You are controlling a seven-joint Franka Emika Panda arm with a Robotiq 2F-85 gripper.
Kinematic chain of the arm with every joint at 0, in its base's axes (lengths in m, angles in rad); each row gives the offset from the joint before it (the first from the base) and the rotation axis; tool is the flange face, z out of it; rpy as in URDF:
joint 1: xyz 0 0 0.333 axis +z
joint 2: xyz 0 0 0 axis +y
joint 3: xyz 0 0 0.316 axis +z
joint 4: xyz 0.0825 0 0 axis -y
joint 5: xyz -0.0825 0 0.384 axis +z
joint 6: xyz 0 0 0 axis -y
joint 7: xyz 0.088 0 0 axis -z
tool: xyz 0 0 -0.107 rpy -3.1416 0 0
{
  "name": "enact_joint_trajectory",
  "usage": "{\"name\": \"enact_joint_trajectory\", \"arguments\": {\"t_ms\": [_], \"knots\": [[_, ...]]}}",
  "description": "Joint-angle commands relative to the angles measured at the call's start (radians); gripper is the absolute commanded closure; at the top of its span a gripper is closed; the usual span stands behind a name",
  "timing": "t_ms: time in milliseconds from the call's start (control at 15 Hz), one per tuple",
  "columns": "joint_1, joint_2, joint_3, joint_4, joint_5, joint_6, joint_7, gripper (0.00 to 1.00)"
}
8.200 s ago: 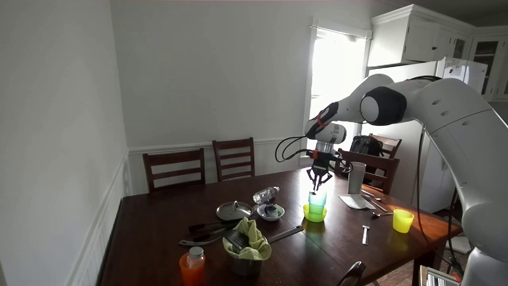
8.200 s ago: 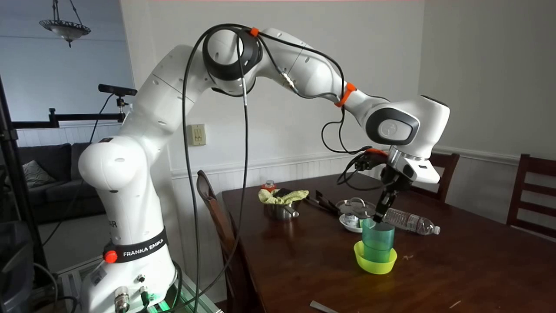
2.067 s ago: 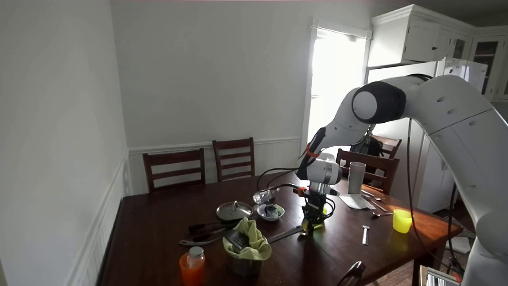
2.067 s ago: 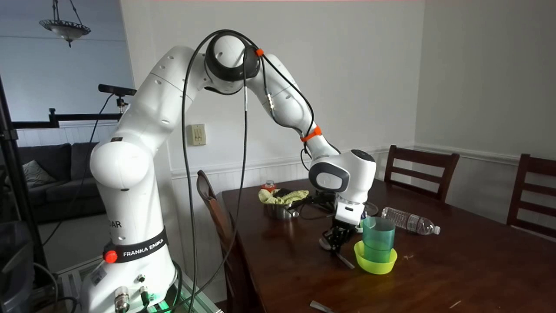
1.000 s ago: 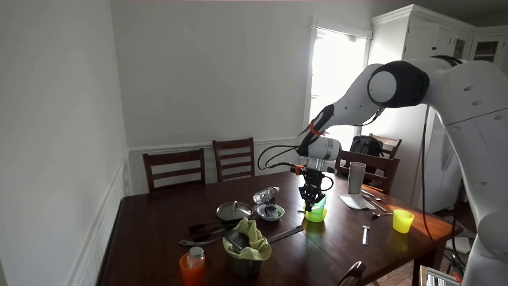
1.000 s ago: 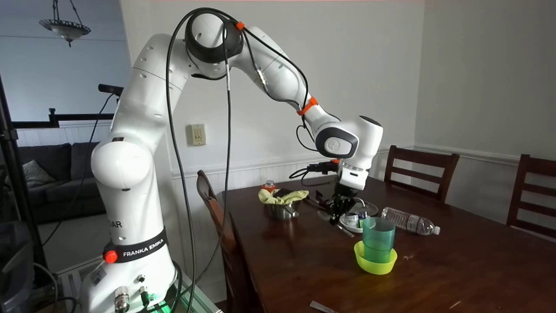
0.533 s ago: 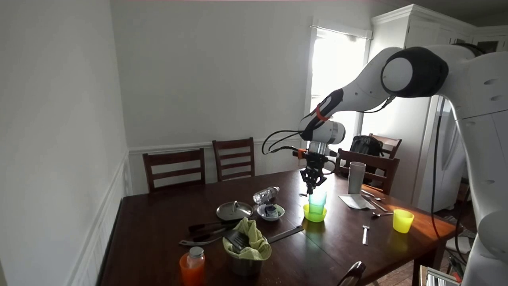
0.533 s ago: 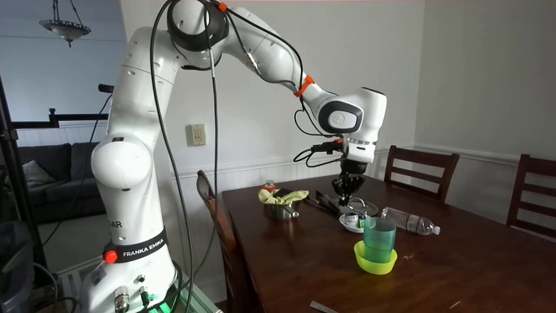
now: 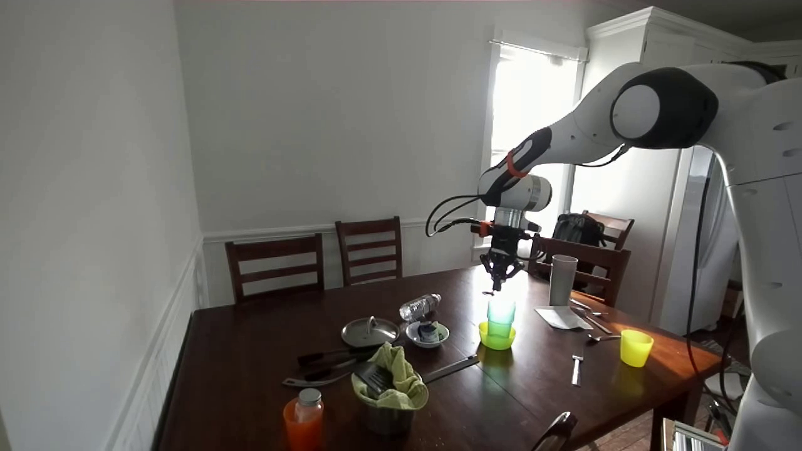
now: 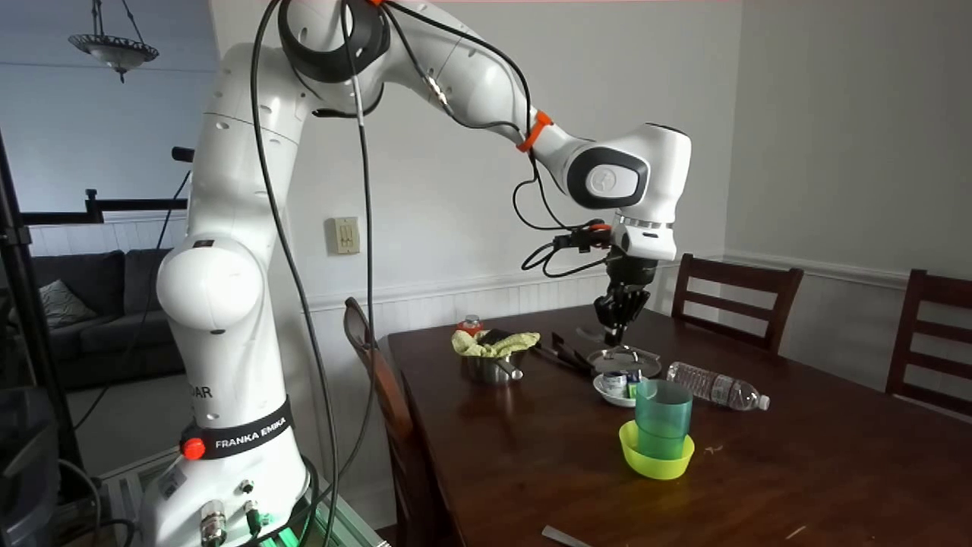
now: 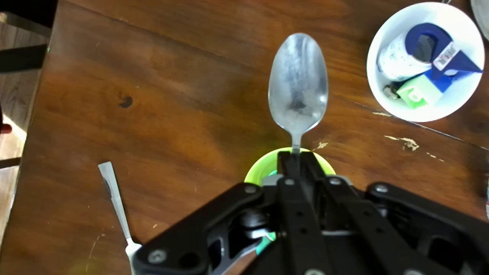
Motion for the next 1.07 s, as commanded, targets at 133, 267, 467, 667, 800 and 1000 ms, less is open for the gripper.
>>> {"name": "enact_joint_trajectory", "arguments": {"t_ms": [133, 267, 467, 667, 800, 1000], "knots": [[-0.067, 0.068, -0.010, 0.093, -0.040, -0.048, -0.210, 0.98], [-0.056, 0.049, -0.013, 0.057, -0.015, -0.017, -0.189, 0.91], [-0.071, 0.077, -0.015, 0.081, -0.015, -0.018, -0.234, 0.91], [-0.070, 0.083, -0.013, 0.091, -0.015, -0.022, -0.237, 0.98], [-0.086, 0.119, -0.012, 0.127, -0.002, -0.037, -0.245, 0.98], [-0.099, 0.161, -0.008, 0.158, 0.001, -0.034, -0.272, 0.98]]}}
